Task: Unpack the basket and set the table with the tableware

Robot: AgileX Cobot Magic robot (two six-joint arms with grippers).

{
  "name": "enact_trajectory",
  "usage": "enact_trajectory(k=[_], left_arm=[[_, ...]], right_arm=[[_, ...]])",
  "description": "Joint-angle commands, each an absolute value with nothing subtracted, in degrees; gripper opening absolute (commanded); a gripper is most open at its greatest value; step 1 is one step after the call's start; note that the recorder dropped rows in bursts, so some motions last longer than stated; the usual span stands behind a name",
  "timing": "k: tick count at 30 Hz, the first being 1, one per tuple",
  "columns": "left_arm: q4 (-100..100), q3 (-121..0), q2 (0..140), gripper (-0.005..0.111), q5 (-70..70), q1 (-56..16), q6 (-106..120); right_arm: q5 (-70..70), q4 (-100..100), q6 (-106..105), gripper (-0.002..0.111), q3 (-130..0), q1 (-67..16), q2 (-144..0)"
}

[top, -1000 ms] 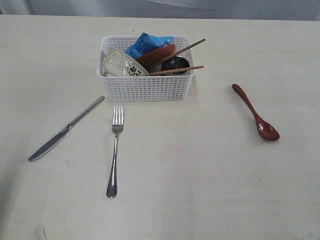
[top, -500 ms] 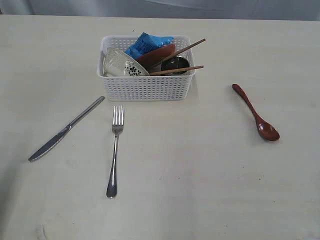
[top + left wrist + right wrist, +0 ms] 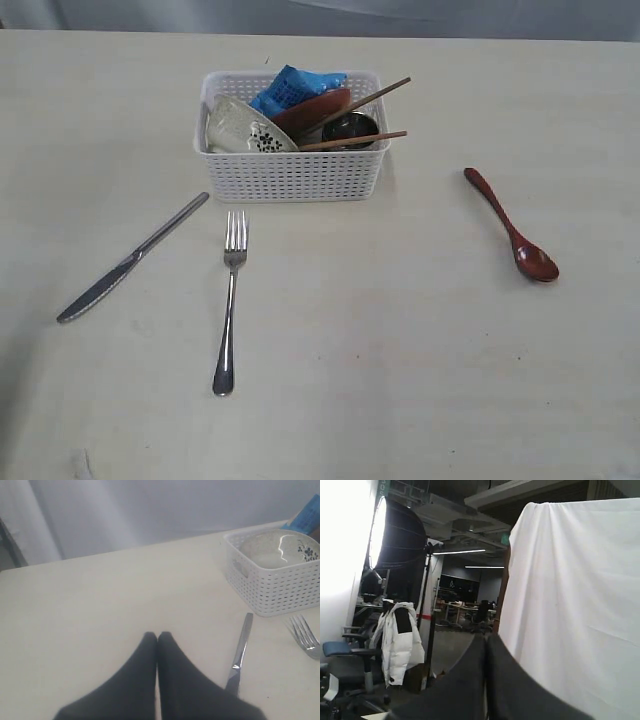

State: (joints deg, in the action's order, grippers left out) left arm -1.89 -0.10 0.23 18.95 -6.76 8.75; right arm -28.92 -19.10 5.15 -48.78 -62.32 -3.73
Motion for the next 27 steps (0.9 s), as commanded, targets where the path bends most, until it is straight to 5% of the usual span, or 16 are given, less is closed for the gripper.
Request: enact_trajectory(k=[1, 16, 27], left_arm=[[-1.7, 0.0, 0.0, 0.000, 18.3, -7.0, 8.7], [-1.7, 0.0, 0.0, 0.000, 18.3, -7.0, 8.7], [-1.7, 0.0, 0.0, 0.000, 18.3, -7.0, 8.7]], right_arm=[[-28.5, -19.1, 5.3, 0.000, -44.1, -57.1, -1.6], [-6.5, -11.5, -2.8, 0.000, -20.4, -23.9, -0.2], [-0.4, -9.1, -2.4, 0.000, -0.9, -11.5, -0.2]])
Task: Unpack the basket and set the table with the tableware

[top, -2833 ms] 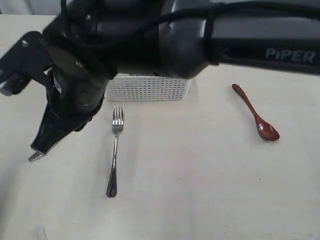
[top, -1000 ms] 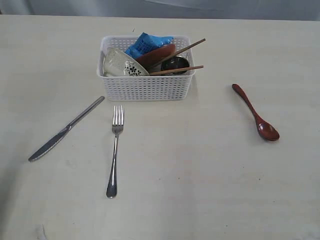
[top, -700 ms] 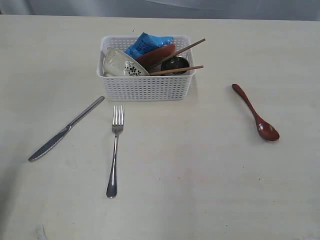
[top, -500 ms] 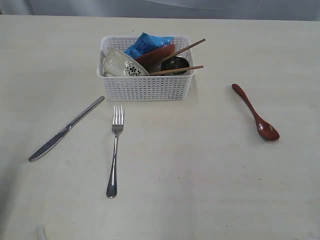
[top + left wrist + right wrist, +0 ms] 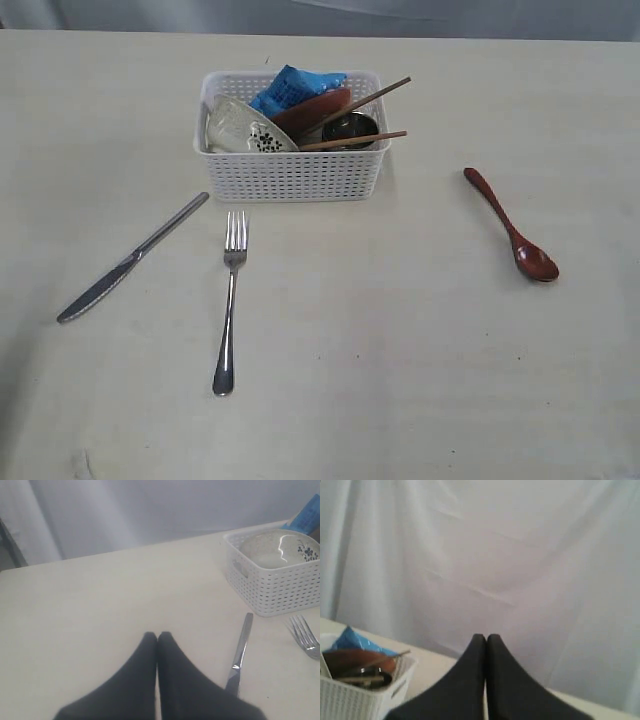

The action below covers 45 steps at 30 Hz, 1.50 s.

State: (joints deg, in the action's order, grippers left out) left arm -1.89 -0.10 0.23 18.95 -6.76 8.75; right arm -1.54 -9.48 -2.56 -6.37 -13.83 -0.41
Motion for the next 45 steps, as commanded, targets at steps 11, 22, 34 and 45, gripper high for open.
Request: enact_trajectory(k=[11, 22, 34, 45], left_arm=[[-1.6, 0.0, 0.0, 0.000, 18.3, -7.0, 8.7], [-1.6, 0.0, 0.0, 0.000, 18.3, -7.0, 8.7], [-1.6, 0.0, 0.0, 0.000, 18.3, -7.0, 8.7], [-0.5, 0.0, 0.0, 0.000, 18.3, -7.0, 8.7]], right_arm=[[-19.3, -4.5, -1.2, 0.000, 0.0, -6.1, 0.0], [-19.0, -3.7, -1.3, 0.000, 0.0, -6.1, 0.0], [-19.0, -3.7, -1.3, 0.000, 0.0, -6.1, 0.0], [-19.0, -3.7, -0.3, 0.000, 0.0, -6.1, 0.0]])
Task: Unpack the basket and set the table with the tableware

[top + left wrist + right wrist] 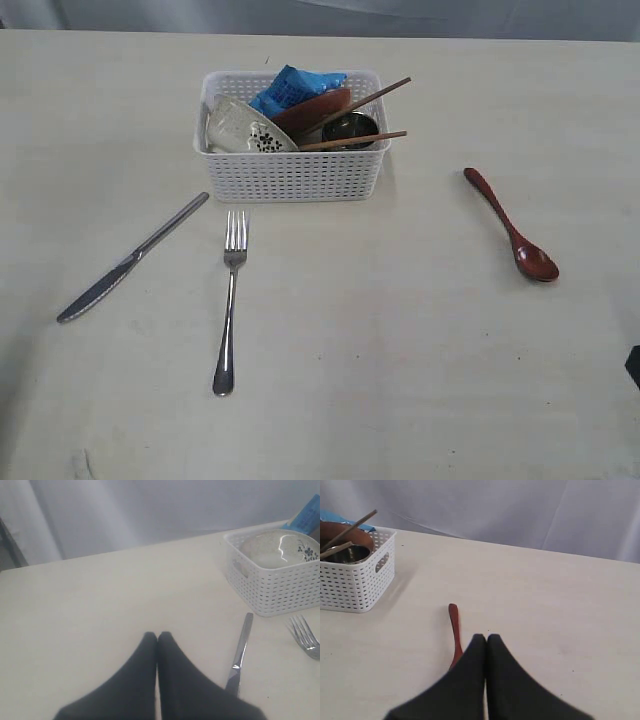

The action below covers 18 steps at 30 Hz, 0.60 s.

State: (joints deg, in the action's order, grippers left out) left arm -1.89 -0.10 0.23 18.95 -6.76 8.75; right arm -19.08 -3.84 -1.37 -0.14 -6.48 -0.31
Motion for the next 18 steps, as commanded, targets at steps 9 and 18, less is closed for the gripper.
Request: enact_trajectory(k=[9, 18], left_arm=[[0.6, 0.0, 0.0, 0.000, 18.3, -7.0, 8.7], [1.3, 0.0, 0.0, 0.000, 18.3, -7.0, 8.7]], right_arm=[[-19.0, -3.7, -0.3, 0.000, 0.0, -6.1, 0.0], [-19.0, -3.7, -0.3, 0.000, 0.0, -6.1, 0.0]])
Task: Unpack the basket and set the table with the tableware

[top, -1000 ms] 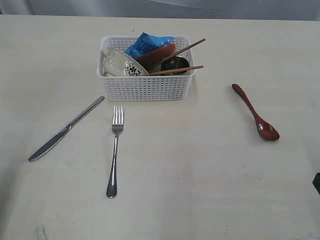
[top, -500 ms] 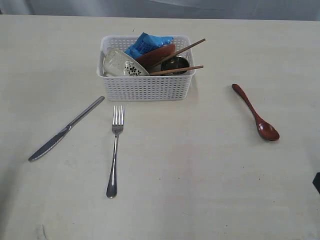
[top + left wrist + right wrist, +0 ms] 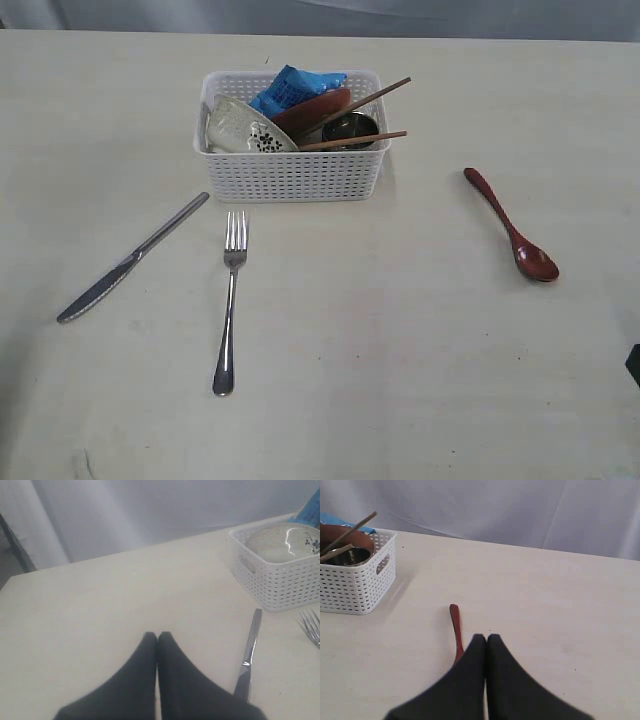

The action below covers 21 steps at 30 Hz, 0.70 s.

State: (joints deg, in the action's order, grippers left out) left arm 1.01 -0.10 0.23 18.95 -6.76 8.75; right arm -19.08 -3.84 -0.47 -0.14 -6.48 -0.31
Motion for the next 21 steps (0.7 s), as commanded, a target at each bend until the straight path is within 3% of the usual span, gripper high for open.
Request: enact_trajectory(k=[1, 4, 7, 12, 17, 21], left_arm=[[1.3, 0.0, 0.0, 0.000, 18.3, -7.0, 8.7], [1.7, 0.0, 0.0, 0.000, 16.0, -7.0, 8.7], [-15.4, 0.0, 0.0, 0.000, 4.4, -7.0, 8.6], [-27.7, 0.0, 0.0, 0.000, -12.2, -7.0, -1.4], [-27.4, -2.4, 0.8, 0.000, -4.4, -7.0, -10.8], [-27.2, -10.3, 11.6, 0.000, 4.1, -7.0, -6.0]], right_arm=[[-19.0, -3.7, -0.3, 0.000, 0.0, -6.1, 0.0], [-19.0, -3.7, -0.3, 0.000, 0.0, -6.1, 0.0], [-19.0, -3.7, -0.3, 0.000, 0.0, -6.1, 0.0], [-19.0, -3.7, -0.3, 0.000, 0.0, -6.1, 0.0], [-19.0, -3.7, -0.3, 0.000, 0.0, -6.1, 0.0], [-19.0, -3.7, -0.3, 0.000, 0.0, -6.1, 0.0]])
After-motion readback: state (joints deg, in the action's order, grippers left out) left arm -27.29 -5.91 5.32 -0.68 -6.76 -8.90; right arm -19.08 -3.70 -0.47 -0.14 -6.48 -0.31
